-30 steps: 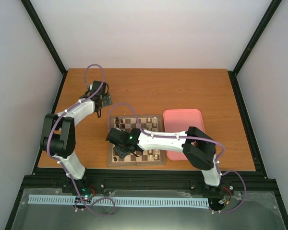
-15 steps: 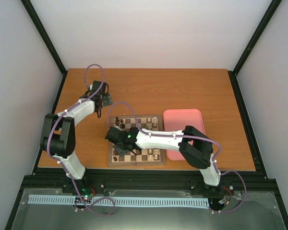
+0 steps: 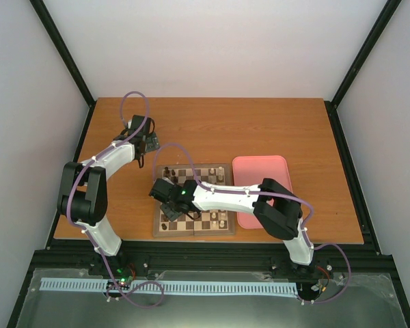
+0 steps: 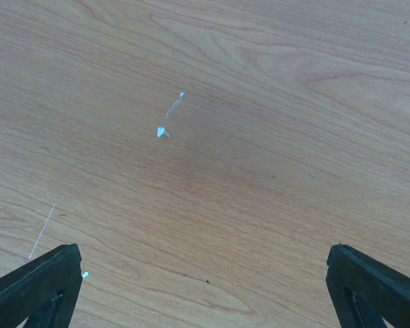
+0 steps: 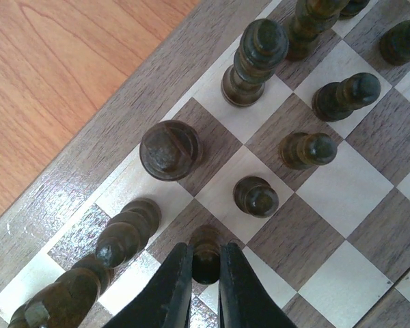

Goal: Set up the chess pieces on the board
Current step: Move the chess piece to the chessboard, then pick up the chess piece from the storage box.

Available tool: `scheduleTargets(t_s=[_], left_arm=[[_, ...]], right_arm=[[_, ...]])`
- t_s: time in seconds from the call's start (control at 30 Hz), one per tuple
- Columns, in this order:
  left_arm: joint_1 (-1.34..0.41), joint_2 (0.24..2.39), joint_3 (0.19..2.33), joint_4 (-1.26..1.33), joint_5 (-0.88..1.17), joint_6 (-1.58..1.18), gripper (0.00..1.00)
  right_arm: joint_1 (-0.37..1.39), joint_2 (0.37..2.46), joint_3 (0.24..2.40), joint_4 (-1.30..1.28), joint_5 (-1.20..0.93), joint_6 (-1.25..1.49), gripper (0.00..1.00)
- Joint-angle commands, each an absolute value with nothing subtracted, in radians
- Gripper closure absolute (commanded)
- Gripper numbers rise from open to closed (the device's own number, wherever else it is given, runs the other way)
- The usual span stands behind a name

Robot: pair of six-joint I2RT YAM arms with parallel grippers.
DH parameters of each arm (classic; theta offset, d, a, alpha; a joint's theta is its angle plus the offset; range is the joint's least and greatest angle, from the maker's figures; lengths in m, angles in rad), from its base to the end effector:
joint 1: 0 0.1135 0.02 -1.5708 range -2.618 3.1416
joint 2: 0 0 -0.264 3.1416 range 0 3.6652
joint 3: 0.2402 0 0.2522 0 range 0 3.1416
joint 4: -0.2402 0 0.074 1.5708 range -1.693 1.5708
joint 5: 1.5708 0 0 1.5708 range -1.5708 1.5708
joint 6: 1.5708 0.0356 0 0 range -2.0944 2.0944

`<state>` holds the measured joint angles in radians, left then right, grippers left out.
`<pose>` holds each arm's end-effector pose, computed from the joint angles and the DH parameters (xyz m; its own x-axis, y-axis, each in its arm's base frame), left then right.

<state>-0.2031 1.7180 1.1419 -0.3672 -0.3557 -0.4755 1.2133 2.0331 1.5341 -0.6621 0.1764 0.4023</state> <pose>0.3550 -0.0604 0.2046 -0.6998 -0.2940 -0.6510 -0.3729 0.9277 -0.0181 0.1546 0.3959 0.1852 -0.6469 -0.6301 -0.4296 -0.7004 0.7137 0.0078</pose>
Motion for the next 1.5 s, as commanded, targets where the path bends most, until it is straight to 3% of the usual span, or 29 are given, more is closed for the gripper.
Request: scheduleTargets(t_s=[0.0, 0.17, 0.7, 1.03, 1.23, 1.47], left_arm=[[-0.210, 1.724, 1.181, -0.382, -0.363, -0.469, 0.00], [-0.211, 1.722, 1.181, -0.380, -0.363, -0.469, 0.00], [-0.210, 1.727, 1.184, -0.383, -0.364, -0.468, 0.00], [-0.210, 1.724, 1.184, -0.384, -0.366, -0.469, 0.00], [-0.210, 1.720, 1.183, -0.386, -0.366, -0.467, 0.00], [-0.211, 1.721, 1.184, -0.385, -0.365, -0.466, 0.00]], right_arm=[[1.210, 2.054, 1.558, -0.669, 0.177, 0.393, 0.87], [1.210, 2.048, 1.552, -0.673, 0.175, 0.392, 0.79], [1.210, 1.911, 1.496, -0.677, 0.191, 0.391, 0.67], [1.195, 1.707, 1.360, -0.728, 0.346, 0.437, 0.49], [1.054, 1.533, 1.197, -0.787, 0.432, 0.508, 0.45], [0.733, 1.343, 0.927, -0.802, 0.385, 0.525, 0.45]])
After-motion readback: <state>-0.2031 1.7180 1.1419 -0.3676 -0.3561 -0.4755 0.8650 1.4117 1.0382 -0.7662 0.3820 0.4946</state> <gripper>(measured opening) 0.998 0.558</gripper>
